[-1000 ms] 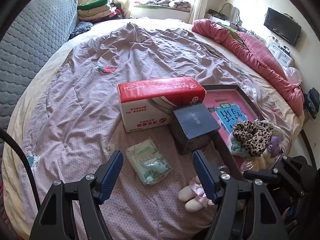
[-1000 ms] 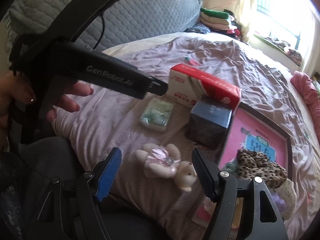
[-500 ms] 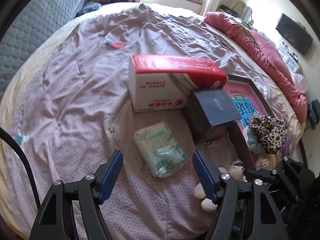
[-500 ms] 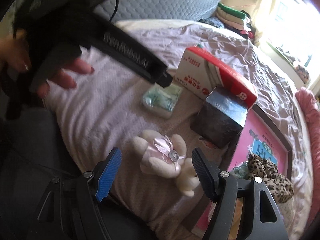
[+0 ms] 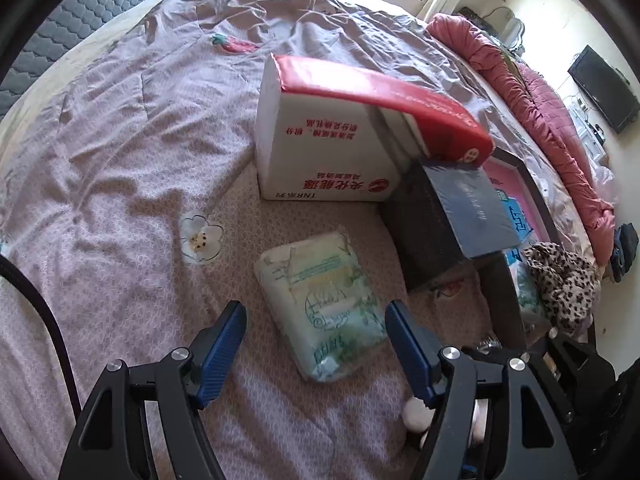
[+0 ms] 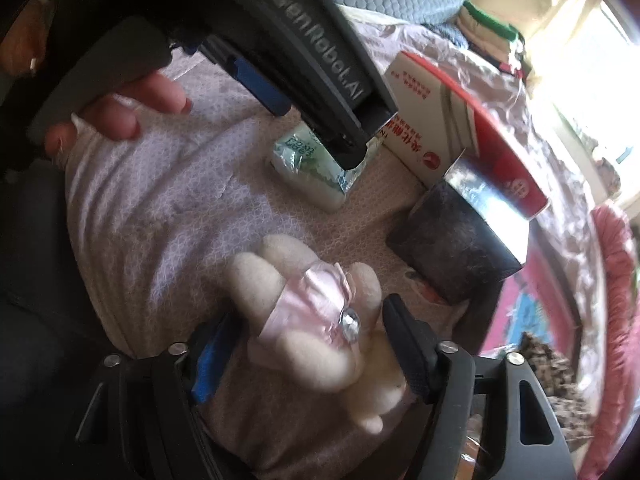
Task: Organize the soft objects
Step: 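Grasp the pale green wipes packet with the left tool while the right tool grasps the white plush bear, then lift and carry the wipes packet and plush bear over the tray, then open the right tool to drop the bear while the left tool lowers and releases the packet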
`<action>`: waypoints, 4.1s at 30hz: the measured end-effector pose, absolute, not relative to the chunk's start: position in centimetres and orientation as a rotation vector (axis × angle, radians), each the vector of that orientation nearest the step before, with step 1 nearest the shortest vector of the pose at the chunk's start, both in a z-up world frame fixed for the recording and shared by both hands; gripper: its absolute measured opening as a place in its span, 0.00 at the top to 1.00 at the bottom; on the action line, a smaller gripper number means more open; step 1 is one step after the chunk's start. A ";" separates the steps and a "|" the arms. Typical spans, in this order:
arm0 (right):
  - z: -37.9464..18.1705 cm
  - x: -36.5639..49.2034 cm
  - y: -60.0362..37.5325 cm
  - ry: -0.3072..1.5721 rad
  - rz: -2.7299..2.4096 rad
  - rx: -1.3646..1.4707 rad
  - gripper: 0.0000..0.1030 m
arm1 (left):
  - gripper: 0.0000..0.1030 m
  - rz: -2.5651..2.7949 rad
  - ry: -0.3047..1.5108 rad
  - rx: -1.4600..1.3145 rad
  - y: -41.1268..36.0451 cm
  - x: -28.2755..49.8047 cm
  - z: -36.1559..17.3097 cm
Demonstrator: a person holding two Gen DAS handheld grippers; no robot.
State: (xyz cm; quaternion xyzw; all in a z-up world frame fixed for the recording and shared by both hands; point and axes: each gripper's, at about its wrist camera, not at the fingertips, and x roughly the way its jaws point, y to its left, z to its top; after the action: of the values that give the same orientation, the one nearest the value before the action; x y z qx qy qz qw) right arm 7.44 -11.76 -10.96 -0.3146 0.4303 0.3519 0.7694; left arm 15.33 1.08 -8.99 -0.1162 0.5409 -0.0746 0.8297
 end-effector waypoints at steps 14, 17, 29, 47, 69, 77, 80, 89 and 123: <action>-8.4 11.7 -17.0 0.931 0.766 -0.213 0.56 | 0.48 -0.109 1.140 -0.280 -0.1 17.0 -10.7; -6.9 11.8 -17.3 0.895 0.768 -0.153 0.56 | 0.54 -0.132 1.127 -0.322 0.5 17.0 -10.9; 0.0 10.3 -21.8 0.768 0.666 -0.009 0.57 | 0.56 -0.241 0.968 -0.250 -2.4 12.8 -3.6; 3.3 8.7 -31.4 0.693 0.471 0.078 0.59 | 0.56 -0.426 0.938 -0.104 -12.7 11.1 -0.9; 0.5 9.4 -35.2 0.776 0.315 0.080 0.49 | 0.56 -0.491 0.968 -0.016 -17.7 11.8 -3.1; -1.1 9.7 -37.2 0.805 0.236 0.091 0.47 | 0.56 -0.500 0.962 0.034 -19.9 12.4 -3.5; -1.5 9.8 -37.5 0.809 0.224 0.096 0.44 | 0.56 -0.503 0.956 0.042 -20.3 12.6 -3.6; -2.3 10.0 -37.1 0.821 0.183 0.053 0.41 | 0.56 -0.502 0.949 0.054 -20.9 13.3 -3.8; -3.7 10.2 -36.1 0.835 0.166 0.012 0.31 | 0.54 -0.504 0.912 -0.013 -17.9 11.3 -3.2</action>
State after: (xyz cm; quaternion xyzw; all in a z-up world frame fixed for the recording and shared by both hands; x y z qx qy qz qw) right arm 10.16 -36.06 -3.70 0.0060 0.4051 0.0805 0.9107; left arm 11.31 -17.94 -3.16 -0.0064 0.4356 -0.2409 0.8673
